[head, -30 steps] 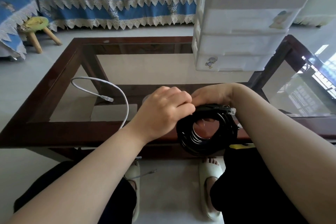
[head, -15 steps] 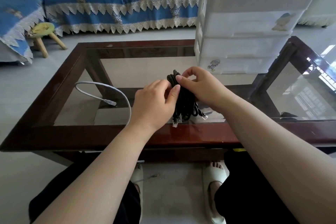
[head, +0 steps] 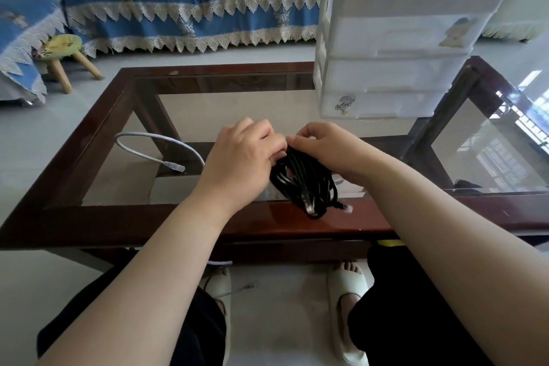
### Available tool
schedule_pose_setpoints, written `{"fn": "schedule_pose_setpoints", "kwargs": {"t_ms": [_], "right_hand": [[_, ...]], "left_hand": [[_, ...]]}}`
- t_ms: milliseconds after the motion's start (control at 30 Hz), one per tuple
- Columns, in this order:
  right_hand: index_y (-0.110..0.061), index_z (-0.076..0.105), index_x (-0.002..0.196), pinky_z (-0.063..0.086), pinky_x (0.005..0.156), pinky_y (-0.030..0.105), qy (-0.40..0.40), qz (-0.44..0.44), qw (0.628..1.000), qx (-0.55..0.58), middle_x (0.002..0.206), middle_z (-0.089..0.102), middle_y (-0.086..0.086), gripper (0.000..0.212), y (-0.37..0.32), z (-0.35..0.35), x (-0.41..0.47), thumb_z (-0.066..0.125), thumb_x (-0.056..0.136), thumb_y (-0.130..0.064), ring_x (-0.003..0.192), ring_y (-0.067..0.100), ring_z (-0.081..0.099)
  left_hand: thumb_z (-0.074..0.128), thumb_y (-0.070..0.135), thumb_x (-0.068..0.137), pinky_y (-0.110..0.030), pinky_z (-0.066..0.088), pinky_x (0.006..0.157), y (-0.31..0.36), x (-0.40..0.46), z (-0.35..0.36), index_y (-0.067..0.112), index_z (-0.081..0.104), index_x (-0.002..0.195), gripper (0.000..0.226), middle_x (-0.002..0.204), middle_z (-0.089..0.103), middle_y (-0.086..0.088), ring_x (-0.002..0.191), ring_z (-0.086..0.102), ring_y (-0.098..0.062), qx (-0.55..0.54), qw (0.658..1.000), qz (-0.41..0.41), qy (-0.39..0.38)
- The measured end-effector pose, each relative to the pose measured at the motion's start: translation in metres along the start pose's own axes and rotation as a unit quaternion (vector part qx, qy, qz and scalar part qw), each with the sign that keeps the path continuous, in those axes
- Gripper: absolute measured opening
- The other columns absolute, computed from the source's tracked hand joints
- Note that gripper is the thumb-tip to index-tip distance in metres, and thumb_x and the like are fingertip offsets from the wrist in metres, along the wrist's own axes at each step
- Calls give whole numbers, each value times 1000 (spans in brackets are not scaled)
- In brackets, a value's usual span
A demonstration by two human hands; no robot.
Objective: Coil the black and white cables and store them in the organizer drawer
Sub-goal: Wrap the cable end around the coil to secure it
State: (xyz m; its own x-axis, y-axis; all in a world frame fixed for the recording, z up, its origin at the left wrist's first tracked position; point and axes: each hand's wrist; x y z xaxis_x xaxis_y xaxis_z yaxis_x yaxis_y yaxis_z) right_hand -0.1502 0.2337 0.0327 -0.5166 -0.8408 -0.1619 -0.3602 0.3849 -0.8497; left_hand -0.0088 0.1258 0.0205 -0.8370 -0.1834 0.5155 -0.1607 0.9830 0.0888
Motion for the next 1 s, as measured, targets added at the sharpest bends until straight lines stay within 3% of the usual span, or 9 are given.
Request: {"fn": "schedule_pose_setpoints", "kwargs": {"t_ms": [133,233,333,533,667,767,833,933,1000], "right_hand": [[-11,60,97,53,79,50,-34,4,997,69,92,70,19,57,5,1,-3,49,83,-65,74,28,63],[-13,57,103,50,88,56,-54,1,995,84,94,66,6,78,1,-1,-7,51,67,-82,85,18,64],[-19,51,110,54,86,38,-56,10,995,82,105,70,5,70,2,-1,-7,70,64,-68,95,15,68],[-9,53,107,54,61,29,-33,24,979,199,88,71,11,46,-1,-5,-8,75,78,-36,69,18,71],[-8,55,108,55,64,34,-10,31,979,199,87,69,11,52,0,-9,-7,71,78,-47,69,19,69],[-8,55,102,54,71,39,18,40,974,223,88,68,12,41,4,-15,-5,71,81,-38,72,21,67],[-7,54,100,54,68,36,16,44,967,251,88,67,13,33,5,-22,-6,71,83,-29,70,21,66],[-5,54,91,52,53,28,16,34,956,291,72,64,10,15,5,-33,-8,64,88,-16,54,16,62],[-4,54,86,47,44,25,12,30,955,295,63,60,9,12,6,-38,-9,60,91,-14,46,15,57]], "left_hand": [[58,27,90,-32,39,64,5,-1,-2,11,64,81,19,78,55,1,75,49,-18,-80,995,-55,22],[65,28,89,-33,46,64,7,-4,-3,15,66,85,14,81,56,4,76,53,-16,-159,980,-117,17],[67,23,88,-39,52,67,9,-2,-5,16,67,89,7,85,62,3,79,59,-18,-170,976,-133,15],[69,17,87,-8,47,73,14,4,-11,24,71,97,12,85,65,20,87,59,7,-290,934,-208,-10],[71,23,87,-11,48,73,16,11,-5,22,70,99,13,86,66,18,86,59,5,-291,932,-215,-18],[72,25,85,-13,46,76,19,19,3,20,67,102,19,95,60,13,90,57,0,-274,942,-193,16],[73,31,82,-21,45,89,18,26,8,23,61,117,38,114,52,6,105,51,-6,-276,940,-198,27],[71,43,81,-32,33,107,14,39,13,28,43,140,68,141,38,3,132,36,-15,-286,931,-217,-64],[66,53,79,-31,33,108,16,48,15,31,36,144,75,144,40,7,132,37,-10,-344,898,-237,-136]]}}
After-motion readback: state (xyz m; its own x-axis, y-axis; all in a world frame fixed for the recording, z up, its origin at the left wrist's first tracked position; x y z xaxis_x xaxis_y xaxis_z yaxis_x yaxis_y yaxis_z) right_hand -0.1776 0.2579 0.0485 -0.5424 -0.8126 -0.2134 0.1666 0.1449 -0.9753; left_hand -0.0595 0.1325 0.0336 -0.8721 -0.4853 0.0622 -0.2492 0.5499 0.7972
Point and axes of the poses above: each hand's wrist, its own x-axis towards the middle knuckle, its own z-axis out of the palm, y = z × x
